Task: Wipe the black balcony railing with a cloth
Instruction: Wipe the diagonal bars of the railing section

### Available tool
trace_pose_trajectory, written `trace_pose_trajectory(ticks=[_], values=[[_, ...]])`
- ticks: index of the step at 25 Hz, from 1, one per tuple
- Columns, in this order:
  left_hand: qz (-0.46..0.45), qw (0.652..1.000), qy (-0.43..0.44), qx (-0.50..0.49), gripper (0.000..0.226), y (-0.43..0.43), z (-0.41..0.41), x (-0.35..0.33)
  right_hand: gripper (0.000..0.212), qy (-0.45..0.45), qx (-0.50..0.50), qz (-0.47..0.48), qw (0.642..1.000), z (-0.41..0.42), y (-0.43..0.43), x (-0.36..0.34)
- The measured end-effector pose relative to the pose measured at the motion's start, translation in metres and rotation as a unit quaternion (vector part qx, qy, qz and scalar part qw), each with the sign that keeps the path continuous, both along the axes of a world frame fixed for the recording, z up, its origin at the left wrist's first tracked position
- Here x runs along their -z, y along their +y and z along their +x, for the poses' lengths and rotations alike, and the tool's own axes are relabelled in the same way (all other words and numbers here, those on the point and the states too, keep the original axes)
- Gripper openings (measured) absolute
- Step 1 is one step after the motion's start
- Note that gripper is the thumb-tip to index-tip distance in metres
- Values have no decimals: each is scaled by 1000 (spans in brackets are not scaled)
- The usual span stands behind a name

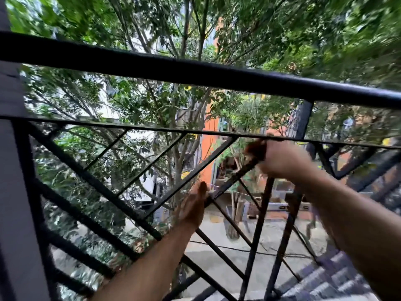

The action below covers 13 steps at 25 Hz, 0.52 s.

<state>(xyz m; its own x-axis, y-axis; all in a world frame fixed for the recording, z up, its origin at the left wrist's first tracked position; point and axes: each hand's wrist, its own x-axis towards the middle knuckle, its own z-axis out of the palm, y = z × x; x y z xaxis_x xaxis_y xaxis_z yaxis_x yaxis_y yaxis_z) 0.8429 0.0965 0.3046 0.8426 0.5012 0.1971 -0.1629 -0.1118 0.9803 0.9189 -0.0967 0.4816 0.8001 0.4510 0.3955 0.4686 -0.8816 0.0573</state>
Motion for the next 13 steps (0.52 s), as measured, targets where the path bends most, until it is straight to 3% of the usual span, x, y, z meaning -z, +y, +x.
trace_pose_trajectory(ticks=[2,4,7,9,11,13], values=[[-75,997,-23,12,60,4,0,-4,54,-30,54,22,998,2,-1,10],[-129,990,-35,37,56,3,-7,-11,72,17,-39,26,999,-40,39,66],[-189,977,-68,73,51,8,-14,-5,56,85,-137,-64,985,-79,72,118],[-181,979,-66,69,46,10,-16,-3,52,56,-65,-73,994,-54,45,75],[-165,983,-49,59,33,8,-19,-7,47,-1,44,-13,999,-21,6,16],[-146,987,-42,54,34,11,-18,-4,30,-14,91,55,994,-19,-6,5]])
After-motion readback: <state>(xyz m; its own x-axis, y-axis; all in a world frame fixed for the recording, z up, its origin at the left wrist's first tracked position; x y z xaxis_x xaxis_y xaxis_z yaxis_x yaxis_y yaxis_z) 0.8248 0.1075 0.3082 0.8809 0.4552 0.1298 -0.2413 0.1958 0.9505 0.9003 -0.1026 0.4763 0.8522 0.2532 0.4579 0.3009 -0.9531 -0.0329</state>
